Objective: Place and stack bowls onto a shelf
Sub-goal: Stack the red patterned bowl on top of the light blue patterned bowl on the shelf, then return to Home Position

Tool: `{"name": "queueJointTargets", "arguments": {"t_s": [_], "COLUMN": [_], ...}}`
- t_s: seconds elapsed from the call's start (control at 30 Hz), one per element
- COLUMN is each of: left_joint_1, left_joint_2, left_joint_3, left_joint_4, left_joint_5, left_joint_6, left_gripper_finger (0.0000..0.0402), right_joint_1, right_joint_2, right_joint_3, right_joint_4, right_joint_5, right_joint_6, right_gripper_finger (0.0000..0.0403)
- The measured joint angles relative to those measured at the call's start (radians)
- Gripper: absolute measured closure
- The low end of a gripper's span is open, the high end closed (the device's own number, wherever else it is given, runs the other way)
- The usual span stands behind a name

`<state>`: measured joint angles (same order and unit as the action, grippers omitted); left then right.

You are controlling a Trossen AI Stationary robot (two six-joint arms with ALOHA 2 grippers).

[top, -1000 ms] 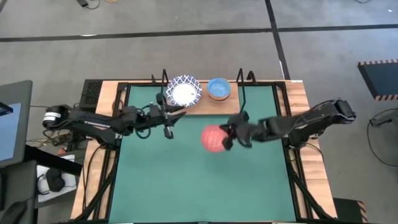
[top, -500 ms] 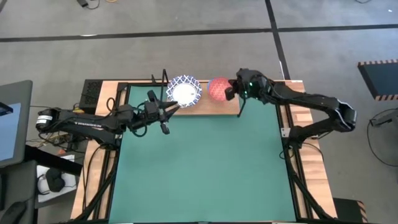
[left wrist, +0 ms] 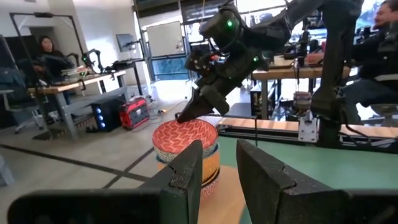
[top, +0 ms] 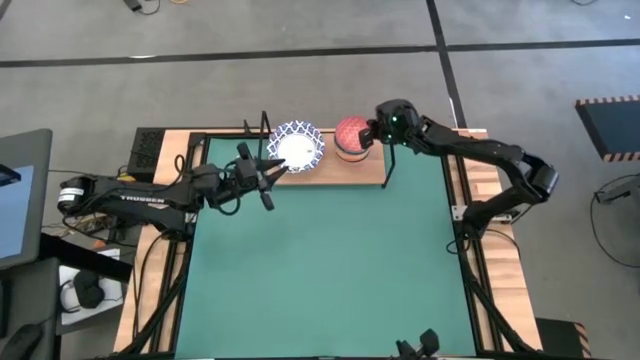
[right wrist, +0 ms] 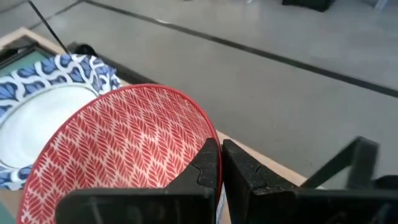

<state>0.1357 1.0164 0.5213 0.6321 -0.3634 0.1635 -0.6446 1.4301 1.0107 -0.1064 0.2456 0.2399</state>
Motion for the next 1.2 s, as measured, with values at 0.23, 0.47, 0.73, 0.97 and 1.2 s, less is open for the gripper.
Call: {"name": "queueJointTargets", "arguments": {"t_s": [0.23,0.47,0.73,0.97,1.2], "left_joint_1": [0.009,0.011,0.011,0.01,-0.025], "left_joint_2": [0.0,0.0,0.0,-0.008,-0.093], "left_joint_3": [0.0,0.0,0.0,0.0,-0.035], "left_joint_4": [-0.012,-0.018,-0.052,-0.084,-0.074], "left_joint_5": [0.0,-0.003,-0.01,0.0,0.018], "left_joint_6": [-0.001,-0.001,0.004,-0.04,-0.049], "left_gripper_finger": [0.0315,0.0315,0.0315,0.0315,0.0315], "right_joint_1": [-0.018,-0.017,0.027,0.274,0.605], "right_joint_2": [0.047,0.002,-0.147,-0.276,-0.406], "right_joint_3": [0.0,0.0,0.0,-0.08,-0.214], "right_joint_4": [0.033,0.029,-0.042,-0.094,0.04], "right_joint_5": [-0.065,-0.068,-0.068,-0.055,0.008], "right_joint_6": [-0.002,-0.002,0.021,0.076,0.075], "right_gripper_finger": [0.0348,0.0293,0.0245,0.0238,0.025]}}
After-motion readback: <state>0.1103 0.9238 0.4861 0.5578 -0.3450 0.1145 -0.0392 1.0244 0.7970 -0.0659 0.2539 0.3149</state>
